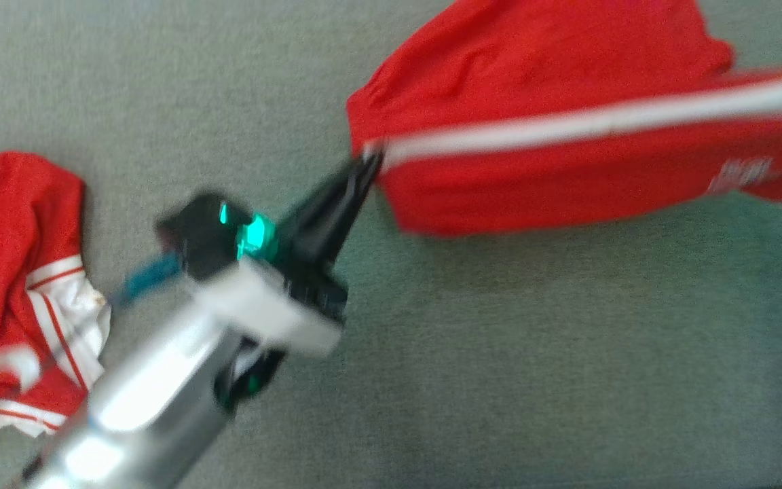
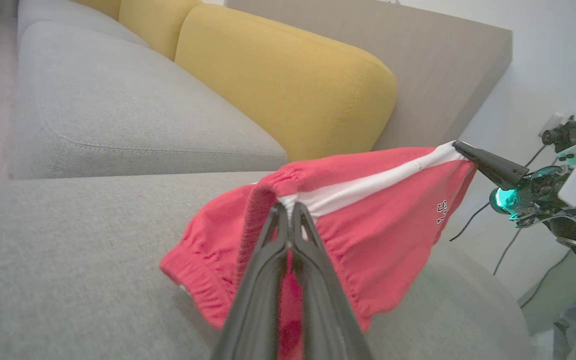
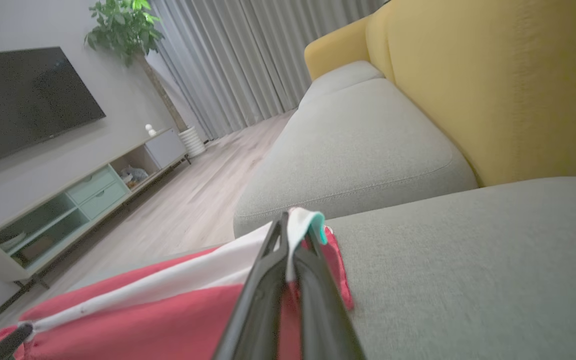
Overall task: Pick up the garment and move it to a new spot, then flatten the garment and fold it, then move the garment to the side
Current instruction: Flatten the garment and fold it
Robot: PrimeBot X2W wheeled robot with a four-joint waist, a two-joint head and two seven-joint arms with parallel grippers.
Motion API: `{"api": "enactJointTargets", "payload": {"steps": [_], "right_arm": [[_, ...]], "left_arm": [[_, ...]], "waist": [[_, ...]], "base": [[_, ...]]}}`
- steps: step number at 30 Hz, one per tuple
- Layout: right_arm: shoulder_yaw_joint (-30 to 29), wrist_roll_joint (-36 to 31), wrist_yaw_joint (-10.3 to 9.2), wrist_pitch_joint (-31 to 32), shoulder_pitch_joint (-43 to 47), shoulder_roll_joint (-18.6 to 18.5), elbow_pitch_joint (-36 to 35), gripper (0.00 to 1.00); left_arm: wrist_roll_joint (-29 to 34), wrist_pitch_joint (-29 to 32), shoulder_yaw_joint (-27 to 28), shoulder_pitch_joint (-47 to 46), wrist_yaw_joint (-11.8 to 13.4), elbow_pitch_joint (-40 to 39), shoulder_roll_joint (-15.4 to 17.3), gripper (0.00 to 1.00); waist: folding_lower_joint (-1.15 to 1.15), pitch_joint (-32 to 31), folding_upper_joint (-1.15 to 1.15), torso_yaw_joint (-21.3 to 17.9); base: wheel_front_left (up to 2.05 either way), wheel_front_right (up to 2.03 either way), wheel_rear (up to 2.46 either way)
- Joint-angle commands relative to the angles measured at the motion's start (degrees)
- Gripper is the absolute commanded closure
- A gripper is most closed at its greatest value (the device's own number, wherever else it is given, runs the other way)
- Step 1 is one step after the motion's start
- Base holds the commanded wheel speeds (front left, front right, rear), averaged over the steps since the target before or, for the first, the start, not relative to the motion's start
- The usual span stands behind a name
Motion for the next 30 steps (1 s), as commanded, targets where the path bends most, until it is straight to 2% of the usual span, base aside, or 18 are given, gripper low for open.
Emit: {"api": "enactJointTargets", "payload": {"steps": [1, 7, 17, 18, 19, 20, 21, 22, 23, 24, 30], "right_arm": [[0.6, 0.4, -0.04, 1.2, -1.7, -2.9, -0.3, 1.00], [5.9, -0.4, -0.04, 9.5, -17.8, -3.9, 7.9, 1.00], [15.7, -4.1, -0.04, 16.8, -38.8, -1.8, 21.9, 1.00], [16.6, -4.6, -0.04, 16.9, -40.2, -1.6, 23.2, 0.97], [17.5, -5.1, -0.04, 16.9, -41.4, -1.2, 24.6, 0.62], [18.4, -5.4, -0.04, 16.8, -42.5, -0.8, 25.9, 0.11], [19.0, -5.5, -0.04, 16.5, -43.5, -0.3, 27.1, 0.00], [19.6, -5.5, -0.04, 16.2, -44.3, 0.1, 28.1, 0.00], [20.2, -5.5, -0.04, 15.8, -45.0, 0.5, 29.0, 0.00], [20.8, -5.4, -0.04, 15.4, -45.5, 0.7, 29.8, 0.00], [24.1, -4.1, -0.04, 12.9, -45.6, -2.3, 32.2, 0.00]], "left_arm": [[-1.0, 0.7, 2.5, -2.8, -0.3, -0.6, 0.6, 1.00], [-4.3, 4.5, 2.9, -13.6, -0.3, 7.1, -1.4, 1.00], [-6.1, 3.5, -0.5, -23.9, -0.3, 16.3, -3.8, 1.00], [-6.4, 3.2, -1.1, -24.6, -0.3, 17.1, -3.9, 1.00], [-6.7, 2.8, -1.6, -25.3, -0.3, 18.0, -4.1, 1.00], [-7.1, 2.4, -2.0, -25.8, -0.3, 18.8, -4.3, 0.82], [-7.4, 1.9, -2.4, -26.3, -0.3, 19.7, -4.5, 0.65], [-7.7, 1.4, -2.8, -26.7, -0.3, 20.5, -4.6, 0.55], [-8.1, 0.9, -3.2, -27.0, -0.3, 21.4, -4.7, 0.11], [-8.5, 0.5, -3.5, -27.1, -0.3, 22.3, -4.9, 0.00], [-9.5, -2.8, -4.8, -25.6, -0.3, 26.5, -4.4, 0.00]], "waist": [[-0.01, 2.5, 0.00, 1.8], [-0.01, 6.4, 0.00, 3.4], [-0.01, 11.8, 0.00, 5.7], [-0.01, 12.1, 0.00, 5.9], [-0.01, 12.3, 0.00, 6.0], [-0.01, 12.5, 0.00, 6.0], [-0.01, 12.6, 0.00, 6.1], [-0.01, 12.5, 0.00, 6.1], [-0.01, 12.4, 0.00, 6.1], [-0.01, 12.2, 0.00, 6.0], [-0.01, 8.8, 0.00, 5.4]], "base": [[0.00, 0.00, 0.00], [0.00, 0.00, 0.00], [0.00, 0.00, 0.00], [0.00, 0.00, 0.00], [0.00, 0.00, 0.00], [0.00, 0.00, 0.00], [0.00, 0.00, 0.00], [0.00, 0.00, 0.00], [0.00, 0.00, 0.00], [0.00, 0.00, 0.00], [0.00, 0.00, 0.00]]}}
